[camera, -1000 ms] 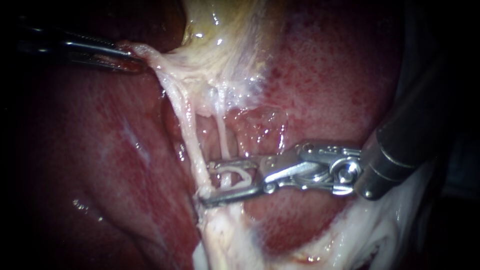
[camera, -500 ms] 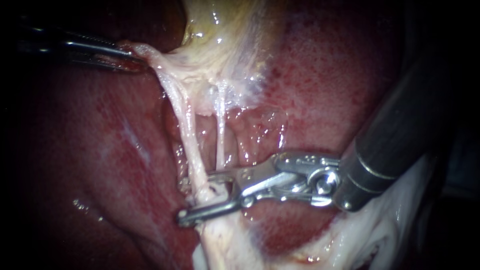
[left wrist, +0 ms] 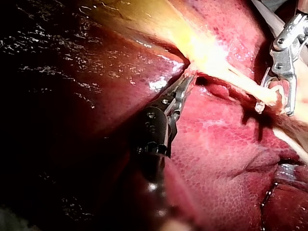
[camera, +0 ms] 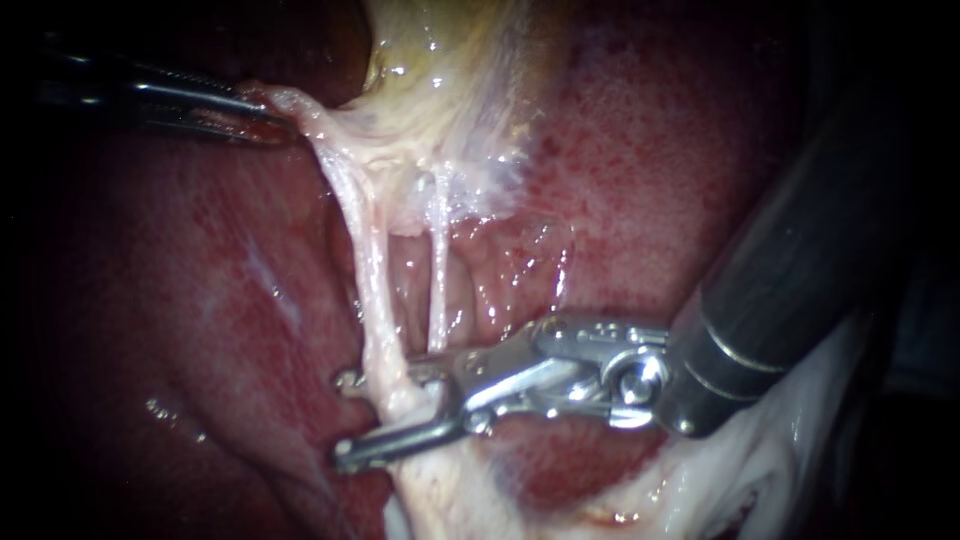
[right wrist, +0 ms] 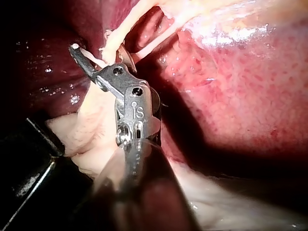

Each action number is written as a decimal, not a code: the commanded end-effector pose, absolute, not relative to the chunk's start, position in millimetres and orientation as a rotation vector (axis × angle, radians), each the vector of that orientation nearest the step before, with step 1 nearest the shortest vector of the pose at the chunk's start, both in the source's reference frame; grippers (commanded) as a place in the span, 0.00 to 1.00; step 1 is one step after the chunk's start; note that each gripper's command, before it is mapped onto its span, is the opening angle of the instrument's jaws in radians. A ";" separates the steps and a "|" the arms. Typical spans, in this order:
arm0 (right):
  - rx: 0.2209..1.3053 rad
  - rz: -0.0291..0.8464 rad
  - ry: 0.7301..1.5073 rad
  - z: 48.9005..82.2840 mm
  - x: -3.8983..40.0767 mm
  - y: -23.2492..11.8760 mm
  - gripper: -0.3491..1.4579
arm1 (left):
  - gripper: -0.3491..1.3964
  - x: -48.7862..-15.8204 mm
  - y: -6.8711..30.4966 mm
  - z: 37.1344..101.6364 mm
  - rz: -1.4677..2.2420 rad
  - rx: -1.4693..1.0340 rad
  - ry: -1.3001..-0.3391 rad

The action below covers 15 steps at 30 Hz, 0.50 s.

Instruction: Clipping first clip left tube

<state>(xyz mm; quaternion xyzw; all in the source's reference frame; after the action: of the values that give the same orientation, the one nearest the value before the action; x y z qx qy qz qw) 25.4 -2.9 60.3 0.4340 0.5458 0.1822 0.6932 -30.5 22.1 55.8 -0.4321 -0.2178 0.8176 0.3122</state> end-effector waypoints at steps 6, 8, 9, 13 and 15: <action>0.951 0.442 1.223 59.2 25.5 -2.4 0.39 | 0.00 -30.5 22.1 55.8 2.157 -1.140 -0.575; 0.951 0.449 1.218 59.1 25.4 -2.3 0.37 | 0.00 -30.5 22.1 55.8 2.157 -1.140 -0.574; 0.945 0.452 1.213 59.1 25.4 -2.3 0.35 | 0.00 -30.5 22.2 55.9 2.157 -1.140 -0.574; 0.938 0.450 1.193 59.1 25.3 -2.3 0.29 | 0.00 -30.5 22.1 56.0 2.158 -1.140 -0.574; 0.933 0.451 1.185 59.1 25.2 -2.3 0.24 | 0.00 -30.5 22.1 56.0 2.158 -1.140 -0.574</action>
<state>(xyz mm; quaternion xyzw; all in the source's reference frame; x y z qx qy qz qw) 25.3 -2.2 59.0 0.4193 0.5335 0.2036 0.7057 -30.5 22.1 56.0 -0.4320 -0.2173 0.8177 0.3124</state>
